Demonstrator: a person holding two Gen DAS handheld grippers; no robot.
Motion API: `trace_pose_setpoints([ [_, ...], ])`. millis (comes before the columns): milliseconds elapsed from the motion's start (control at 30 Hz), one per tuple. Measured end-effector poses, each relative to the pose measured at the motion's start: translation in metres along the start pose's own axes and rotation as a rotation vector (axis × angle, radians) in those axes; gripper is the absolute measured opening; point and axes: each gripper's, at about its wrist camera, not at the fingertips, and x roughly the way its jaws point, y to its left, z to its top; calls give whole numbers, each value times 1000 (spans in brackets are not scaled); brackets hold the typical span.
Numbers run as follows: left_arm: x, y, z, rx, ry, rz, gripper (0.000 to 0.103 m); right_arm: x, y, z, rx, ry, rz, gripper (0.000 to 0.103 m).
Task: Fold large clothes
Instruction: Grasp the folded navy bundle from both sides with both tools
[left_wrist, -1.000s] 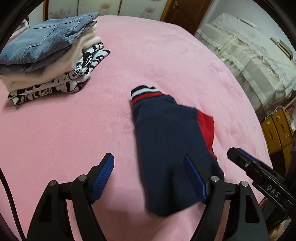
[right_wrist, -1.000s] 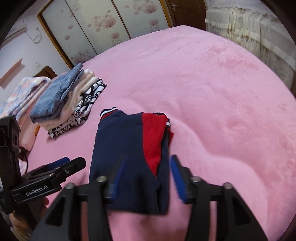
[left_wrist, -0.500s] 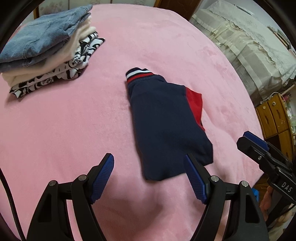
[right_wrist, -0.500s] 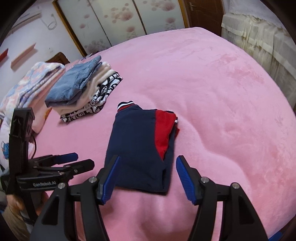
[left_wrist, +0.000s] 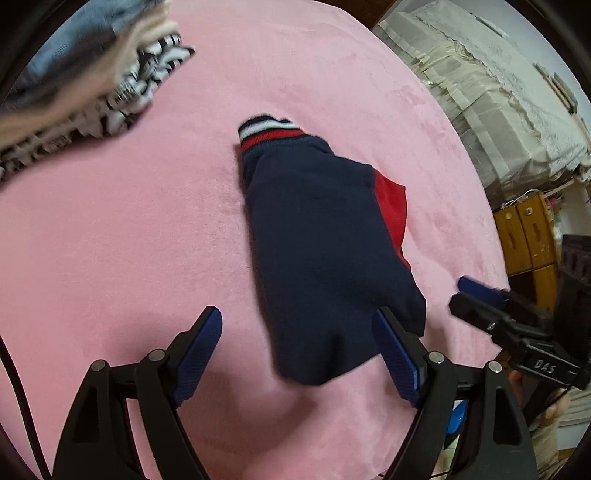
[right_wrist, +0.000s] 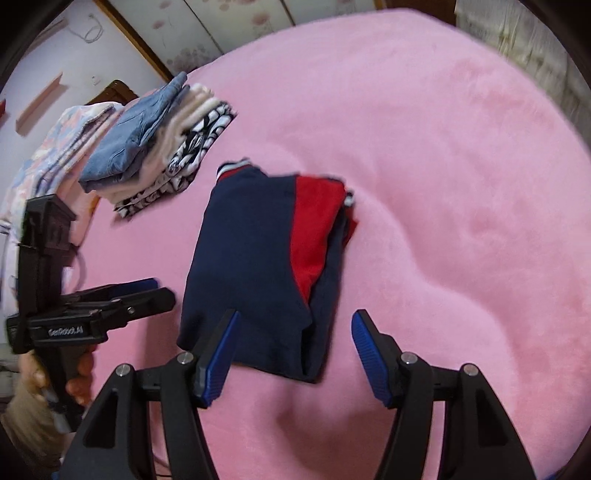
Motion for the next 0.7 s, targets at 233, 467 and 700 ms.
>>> trace_pose_setpoints([
  [233, 54, 21, 6, -63, 17, -114, 82, 46, -28, 2, 99, 50, 181, 62],
  [467, 74, 24, 12, -67, 2, -193, 82, 75, -48, 8, 174, 54, 299, 62],
  [700, 83, 24, 19, -54, 1, -218, 82, 89, -57, 14, 228, 41, 405, 62],
])
